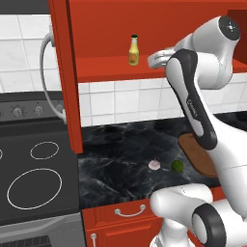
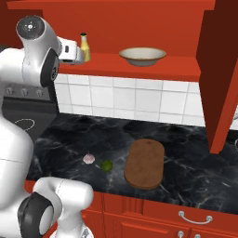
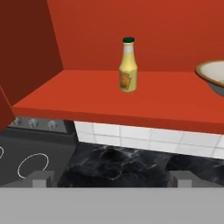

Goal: Open the cabinet. Place the bowl and condiment on the counter. Then place the lime and garlic on the cutting board.

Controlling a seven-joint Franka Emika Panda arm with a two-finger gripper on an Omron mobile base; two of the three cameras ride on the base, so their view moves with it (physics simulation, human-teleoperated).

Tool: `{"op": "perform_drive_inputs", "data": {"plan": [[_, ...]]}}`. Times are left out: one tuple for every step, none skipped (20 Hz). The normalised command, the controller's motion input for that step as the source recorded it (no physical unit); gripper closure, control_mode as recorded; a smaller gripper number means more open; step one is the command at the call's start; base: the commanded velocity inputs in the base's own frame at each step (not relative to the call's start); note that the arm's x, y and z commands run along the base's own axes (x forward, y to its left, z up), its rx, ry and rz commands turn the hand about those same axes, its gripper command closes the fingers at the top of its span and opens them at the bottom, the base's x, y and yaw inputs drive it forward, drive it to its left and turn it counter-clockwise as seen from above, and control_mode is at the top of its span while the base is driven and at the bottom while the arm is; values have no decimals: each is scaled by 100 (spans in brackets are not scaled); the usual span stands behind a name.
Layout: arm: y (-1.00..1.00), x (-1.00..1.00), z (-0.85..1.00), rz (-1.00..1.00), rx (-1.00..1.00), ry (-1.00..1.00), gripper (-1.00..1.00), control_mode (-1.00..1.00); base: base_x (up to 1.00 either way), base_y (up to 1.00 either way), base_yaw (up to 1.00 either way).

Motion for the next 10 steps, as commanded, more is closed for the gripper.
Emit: {"op": "perform_drive_inputs", "data": {"plan": [[0, 28, 0, 0, 0, 0, -100, -100, 0, 0, 0], [0, 29, 0, 0, 0, 0, -100, -100, 0, 0, 0], [0, 24, 0, 0, 0, 0, -100, -100, 0, 0, 0], [6, 30, 0, 0, 0, 0, -100, -100, 0, 0, 0], [1, 31, 0, 0, 0, 0, -100, -100, 0, 0, 0], [6, 31, 0, 0, 0, 0, -100, -100, 0, 0, 0], [7, 35, 0, 0, 0, 0, -100, -100, 0, 0, 0], [9, 35, 0, 0, 0, 0, -100, -100, 0, 0, 0], [8, 41, 0, 0, 0, 0, -100, -100, 0, 0, 0], [10, 39, 0, 0, 0, 0, -100, -100, 0, 0, 0]]}}
